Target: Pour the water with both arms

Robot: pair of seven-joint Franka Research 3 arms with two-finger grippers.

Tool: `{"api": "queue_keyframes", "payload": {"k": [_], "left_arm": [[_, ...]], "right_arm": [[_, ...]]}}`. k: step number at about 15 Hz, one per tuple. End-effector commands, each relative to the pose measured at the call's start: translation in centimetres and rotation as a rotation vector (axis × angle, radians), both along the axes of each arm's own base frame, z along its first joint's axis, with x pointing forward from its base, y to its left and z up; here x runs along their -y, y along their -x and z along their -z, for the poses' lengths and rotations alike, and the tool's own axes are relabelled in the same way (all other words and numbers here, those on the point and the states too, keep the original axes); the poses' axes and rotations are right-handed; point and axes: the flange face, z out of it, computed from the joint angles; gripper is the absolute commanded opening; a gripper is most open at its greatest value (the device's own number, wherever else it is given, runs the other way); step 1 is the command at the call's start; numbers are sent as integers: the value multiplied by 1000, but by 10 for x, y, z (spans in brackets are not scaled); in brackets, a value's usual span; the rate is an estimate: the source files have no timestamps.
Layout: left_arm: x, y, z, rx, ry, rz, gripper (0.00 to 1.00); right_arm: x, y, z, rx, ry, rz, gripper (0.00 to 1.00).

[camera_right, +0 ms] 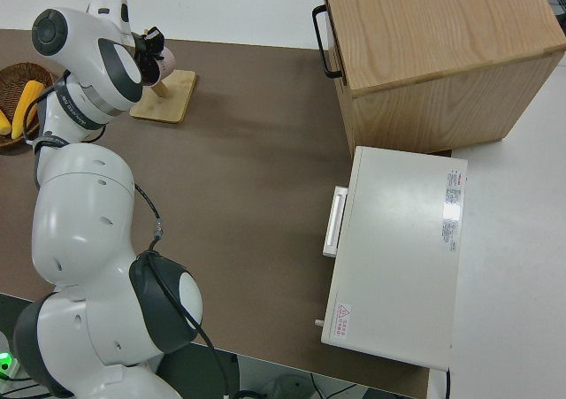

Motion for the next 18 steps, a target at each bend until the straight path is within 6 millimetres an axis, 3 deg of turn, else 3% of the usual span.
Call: {"api": "queue_keyframes", "payload": {"k": [1, 14, 18], "left_arm": [[-1, -5, -1, 17, -14, 2, 0], [-2, -3, -16, 14, -51, 13, 0], [-4, -1, -18, 12, -55, 12, 0]], "right_arm": [[-6, -1, 7, -4, -10, 10, 12], [-6, 1, 3, -5, -16, 12, 2], [3, 0, -2, -3, -15, 23, 0]]}}
